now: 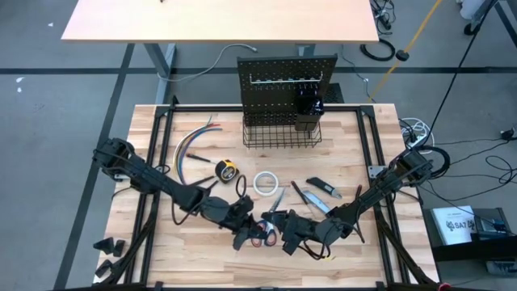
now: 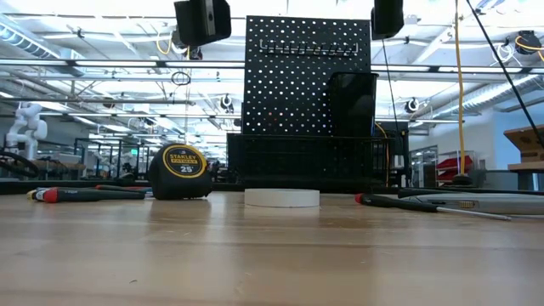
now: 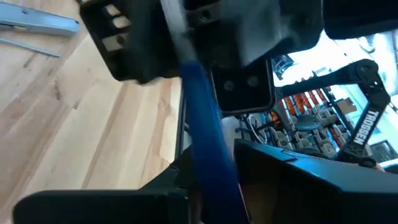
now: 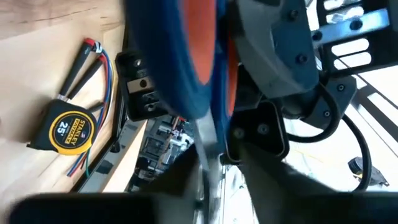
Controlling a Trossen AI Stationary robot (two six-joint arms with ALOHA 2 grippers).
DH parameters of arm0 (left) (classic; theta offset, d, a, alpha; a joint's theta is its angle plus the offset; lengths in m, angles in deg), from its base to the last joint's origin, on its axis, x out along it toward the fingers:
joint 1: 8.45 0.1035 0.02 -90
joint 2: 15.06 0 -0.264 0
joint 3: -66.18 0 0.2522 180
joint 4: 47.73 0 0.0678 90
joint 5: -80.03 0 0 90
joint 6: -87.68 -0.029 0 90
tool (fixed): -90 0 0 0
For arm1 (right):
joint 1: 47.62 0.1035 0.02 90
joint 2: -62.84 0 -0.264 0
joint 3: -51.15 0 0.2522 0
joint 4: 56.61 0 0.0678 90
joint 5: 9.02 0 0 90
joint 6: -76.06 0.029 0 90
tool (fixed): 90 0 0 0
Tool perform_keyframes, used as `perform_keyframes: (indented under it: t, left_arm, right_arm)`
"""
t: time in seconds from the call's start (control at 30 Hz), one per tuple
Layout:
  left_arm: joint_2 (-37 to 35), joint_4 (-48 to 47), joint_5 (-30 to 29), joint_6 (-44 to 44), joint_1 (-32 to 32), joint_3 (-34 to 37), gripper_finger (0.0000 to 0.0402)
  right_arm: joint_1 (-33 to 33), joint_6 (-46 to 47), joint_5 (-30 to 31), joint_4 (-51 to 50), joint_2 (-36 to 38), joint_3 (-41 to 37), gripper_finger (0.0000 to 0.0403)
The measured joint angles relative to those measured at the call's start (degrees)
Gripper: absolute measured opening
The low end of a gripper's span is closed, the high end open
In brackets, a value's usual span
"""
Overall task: Hang tools onto peg board
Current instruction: Put the blue scissors into the black bin on the peg board
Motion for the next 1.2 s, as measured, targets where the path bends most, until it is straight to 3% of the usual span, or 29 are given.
perform_keyframes:
  t: [0.07, 0.13, 0.27, 0.47, 0.7, 0.83, 1.03, 1.2]
  left_arm:
    - [0.00, -0.17, -0.04, -0.06, 0.38, 0.00, 0.0106]
    - [-0.06, -0.20, 0.49, -1.15, 1.20, 0.00, 0.0119]
    - [-1.54, -0.94, 6.75, -5.33, 3.97, 0.00, 0.0138]
    - [-5.69, -9.20, 21.01, -13.82, 7.58, -0.10, 0.0144]
    - [-11.34, -22.11, 21.38, -26.23, 9.23, 0.12, 0.0144]
    - [-15.20, -27.44, 17.80, -29.89, 9.24, 0.14, 0.0144]
    - [-21.41, -39.23, 2.45, -30.53, 8.49, 0.15, 0.0143]
    - [-23.74, -38.44, -9.48, -36.47, 4.95, 0.12, 0.0143]
  right_arm:
    - [0.00, -0.04, -0.03, -0.09, 0.00, 0.00, 0.0039]
    - [0.00, 0.04, -0.02, -0.08, 0.00, 0.00, 0.0017]
    - [0.06, 5.76, 0.03, 0.70, 0.00, 0.00, 0.0016]
    - [1.15, 15.30, -0.03, 0.35, -0.02, 0.00, 0.0008]
    - [0.91, 38.80, -1.15, -5.17, 2.63, -0.07, 0.0008]
    - [-0.39, 54.46, -4.09, -16.40, 9.72, -0.83, 0.0007]
    - [-3.55, 74.22, -7.82, -30.96, 24.28, -2.39, 0.0007]
    - [-5.42, 80.56, -7.95, -34.61, 35.20, -2.60, 0.0007]
